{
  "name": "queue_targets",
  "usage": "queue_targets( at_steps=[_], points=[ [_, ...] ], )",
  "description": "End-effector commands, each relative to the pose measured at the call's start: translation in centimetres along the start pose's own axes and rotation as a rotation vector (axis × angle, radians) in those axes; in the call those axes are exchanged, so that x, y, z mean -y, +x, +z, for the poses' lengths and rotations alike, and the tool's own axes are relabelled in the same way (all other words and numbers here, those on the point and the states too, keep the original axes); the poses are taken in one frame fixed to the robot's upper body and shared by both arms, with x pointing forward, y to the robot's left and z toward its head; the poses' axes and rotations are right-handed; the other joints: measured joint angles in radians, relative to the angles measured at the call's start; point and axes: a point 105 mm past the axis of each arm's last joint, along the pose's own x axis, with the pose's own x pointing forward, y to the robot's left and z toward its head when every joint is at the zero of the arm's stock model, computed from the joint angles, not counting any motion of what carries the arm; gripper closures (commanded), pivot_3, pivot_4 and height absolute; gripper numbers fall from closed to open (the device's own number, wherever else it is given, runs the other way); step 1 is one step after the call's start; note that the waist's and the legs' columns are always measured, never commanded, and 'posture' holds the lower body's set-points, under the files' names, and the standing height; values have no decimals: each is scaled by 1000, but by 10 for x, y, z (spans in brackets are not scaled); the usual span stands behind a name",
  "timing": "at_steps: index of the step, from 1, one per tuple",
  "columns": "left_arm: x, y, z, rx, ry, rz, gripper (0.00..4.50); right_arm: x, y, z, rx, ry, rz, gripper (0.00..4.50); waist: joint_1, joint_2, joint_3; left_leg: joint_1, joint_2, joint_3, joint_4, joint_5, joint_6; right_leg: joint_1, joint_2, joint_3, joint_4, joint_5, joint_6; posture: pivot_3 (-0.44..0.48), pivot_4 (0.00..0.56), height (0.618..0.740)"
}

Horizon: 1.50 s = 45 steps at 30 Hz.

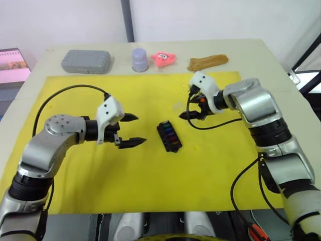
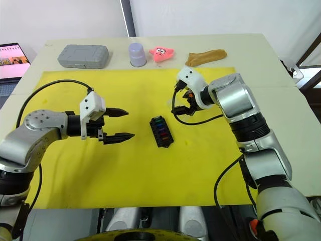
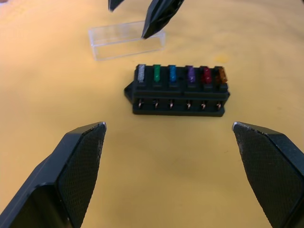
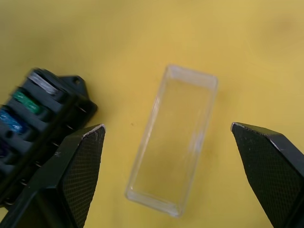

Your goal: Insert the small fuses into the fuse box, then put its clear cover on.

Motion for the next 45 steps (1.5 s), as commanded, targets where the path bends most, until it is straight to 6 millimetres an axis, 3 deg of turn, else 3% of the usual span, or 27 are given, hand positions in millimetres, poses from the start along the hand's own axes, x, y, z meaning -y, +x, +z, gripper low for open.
queue_targets(
  at_steps=[1,12,15,19,21,25,29,34,37,45],
  points=[
    [6,-1,13,25,41,-12,0,6,-1,7,1,5,-34,27,0,0,0,0,0,0,0,0,0,0,0,0,0,0,0,0,150,731],
    [0,-7,22,27,83,49,0,28,26,-11,-67,93,-52,27,-3,0,0,0,0,0,0,0,0,0,1,0,0,0,0,0,150,731],
    [9,-9,15,9,64,38,0,35,32,-13,-81,98,-80,835,-7,0,0,1,0,0,0,0,0,1,1,0,0,0,0,0,150,731],
    [12,-14,7,-8,44,42,0,35,29,-3,-72,45,-67,2806,-6,0,0,1,0,0,0,0,0,1,1,1,0,0,0,0,150,731],
    [13,-15,5,-16,34,38,0,37,26,2,-63,22,-75,2784,-6,0,0,1,0,0,0,0,0,1,1,1,0,0,0,0,150,731],
    [36,-5,2,1,-22,-2,0,47,14,13,-41,-40,-126,2784,-6,0,0,1,0,0,0,0,0,1,1,1,0,0,0,0,150,731],
    [59,20,-1,30,-120,24,0,53,3,17,-25,-48,-154,2784,1,0,0,1,0,0,0,0,0,1,0,1,0,0,0,0,150,731],
    [63,42,-20,0,-202,171,0,47,-1,34,17,-59,-161,2784,-2,0,0,1,0,0,0,0,0,1,1,2,0,0,0,0,150,731],
    [71,64,-21,21,-243,241,0,46,-13,40,54,-63,-159,2784,0,0,0,1,0,1,0,0,0,1,1,2,0,0,0,0,150,731],
    [61,79,-22,65,-299,433,0,30,-24,59,123,-80,-149,2784,3,0,0,1,0,1,0,0,0,1,0,2,0,0,0,0,150,731]
  ],
)
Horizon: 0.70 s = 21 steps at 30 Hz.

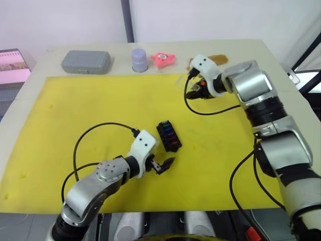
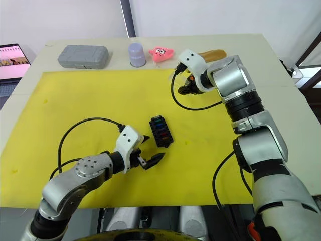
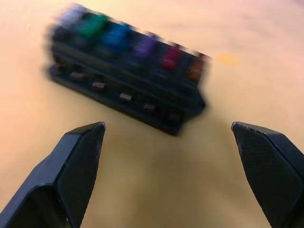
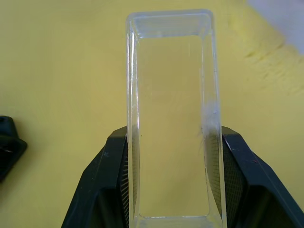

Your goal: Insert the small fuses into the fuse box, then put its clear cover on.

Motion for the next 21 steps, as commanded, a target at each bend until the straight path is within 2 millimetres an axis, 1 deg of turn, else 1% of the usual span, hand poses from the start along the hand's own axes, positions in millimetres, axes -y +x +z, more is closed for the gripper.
queue_targets(
  at_steps=[1,6,9,12,16,21],
  points=[
    [-1,8,9,68,-11,83,0,-1,-16,22,82,-24,-18,2784,2,0,0,0,0,0,0,0,0,0,0,0,0,0,0,0,150,731],
    [-1,20,9,93,-38,126,0,-7,-20,28,103,-31,-19,2784,1,0,0,0,0,0,0,0,0,0,0,0,0,0,0,0,150,731],
    [-4,23,6,90,-34,140,0,-9,-21,28,105,-36,-22,2784,1,0,0,0,0,0,0,0,0,0,0,0,0,0,0,0,150,731],
    [-10,19,2,78,-15,156,0,-9,-21,28,105,-43,-23,2784,0,0,0,0,0,0,0,0,0,0,0,0,0,0,0,0,150,731],
    [-33,5,0,68,11,212,0,-10,-21,28,110,-49,-24,2784,-1,0,0,0,0,0,0,0,0,0,0,0,0,0,0,0,150,731],
    [-54,-12,0,56,45,244,0,-13,-21,30,122,-57,-14,2784,-2,0,0,0,1,0,0,0,0,0,0,0,0,0,0,0,150,731]
  ],
)
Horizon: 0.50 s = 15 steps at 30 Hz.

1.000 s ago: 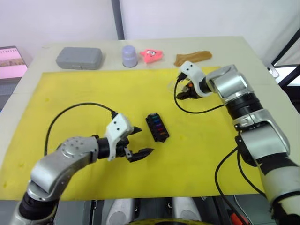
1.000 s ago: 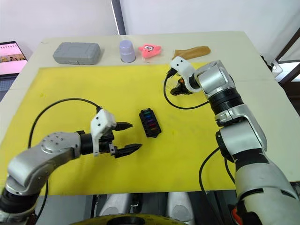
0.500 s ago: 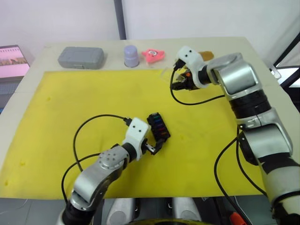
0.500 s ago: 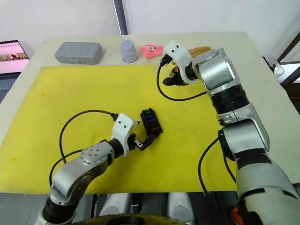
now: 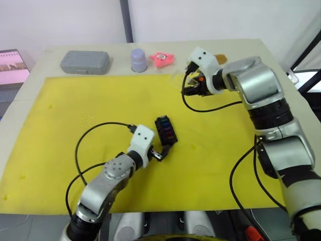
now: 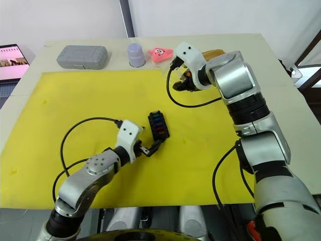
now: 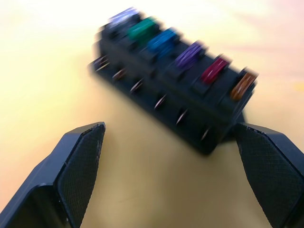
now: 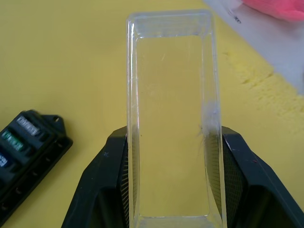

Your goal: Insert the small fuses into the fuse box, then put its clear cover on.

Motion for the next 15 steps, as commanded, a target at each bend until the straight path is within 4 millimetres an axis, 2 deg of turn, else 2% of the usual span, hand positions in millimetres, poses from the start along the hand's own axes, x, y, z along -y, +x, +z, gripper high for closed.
queue_targets(
  at_steps=[1,7,11,15],
  points=[
    [-19,-11,6,20,27,33,0,-3,-8,16,64,-36,-1,2784,1,0,0,0,0,0,0,0,0,0,0,0,0,0,0,0,150,731],
    [13,-15,13,53,-26,-156,0,-4,-9,15,70,-38,-2,2784,5,0,0,-1,0,0,0,-1,1,1,-1,0,-3,0,0,0,150,731],
    [30,-10,9,40,-61,-187,0,-3,-13,16,74,-39,-10,2784,3,0,0,0,0,0,0,-1,1,2,0,0,-4,0,0,0,150,731],
    [33,0,4,27,-58,-141,0,-4,-16,18,77,-45,-13,2784,3,0,0,0,0,0,0,-1,1,2,0,0,-4,0,0,0,150,731]
  ],
)
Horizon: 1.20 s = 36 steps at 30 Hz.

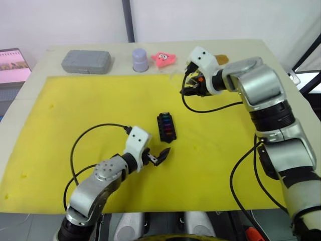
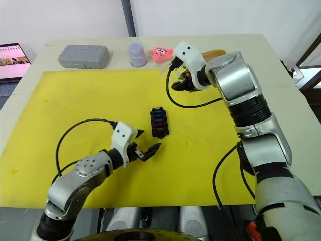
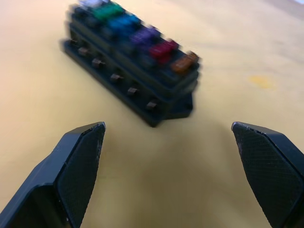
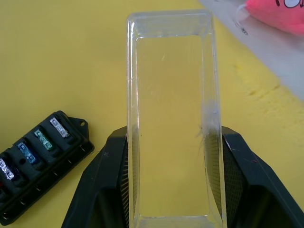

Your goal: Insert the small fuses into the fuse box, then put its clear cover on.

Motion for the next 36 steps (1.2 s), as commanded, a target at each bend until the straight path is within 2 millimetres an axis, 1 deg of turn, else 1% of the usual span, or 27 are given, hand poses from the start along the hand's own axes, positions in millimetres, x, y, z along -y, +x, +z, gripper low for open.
queue_targets(
  at_steps=[1,6,13,18,22,25,29,36],
  points=[
    [0,6,3,22,17,45,0,0,-12,17,60,-36,-17,2784,0,0,0,0,0,0,0,0,0,0,0,0,0,0,0,0,150,731],
    [-4,23,2,39,9,119,0,-1,-14,18,62,-41,-15,2784,2,0,0,0,0,0,0,0,0,1,0,0,0,0,0,0,150,731],
    [3,44,-1,60,-50,128,0,-3,-14,20,64,-46,-12,2784,5,0,0,0,0,0,0,0,0,1,0,0,0,0,0,0,150,731],
    [-4,55,0,80,-85,206,0,-2,-16,20,66,-44,-17,2784,20,0,0,1,-1,0,1,0,0,2,0,-1,0,0,0,0,150,731],
    [-8,63,-3,80,-76,251,0,-2,-16,20,68,-42,-23,2784,24,0,0,1,-1,0,1,0,0,2,0,-1,0,0,0,0,150,731],
    [-14,66,-3,84,-73,288,0,-1,-17,19,67,-44,-29,2784,24,0,0,1,-1,0,1,0,0,3,0,-1,-1,0,0,0,150,731],
    [-27,59,-4,92,-59,352,0,0,-18,18,68,-42,-40,2784,22,0,0,2,-1,0,1,0,0,3,0,-1,-1,1,0,0,150,731],
    [-32,56,-10,79,-64,388,0,1,-18,19,76,-43,-47,2784,17,0,0,2,0,0,1,0,0,3,0,-1,-1,1,-1,0,150,731]
  ],
)
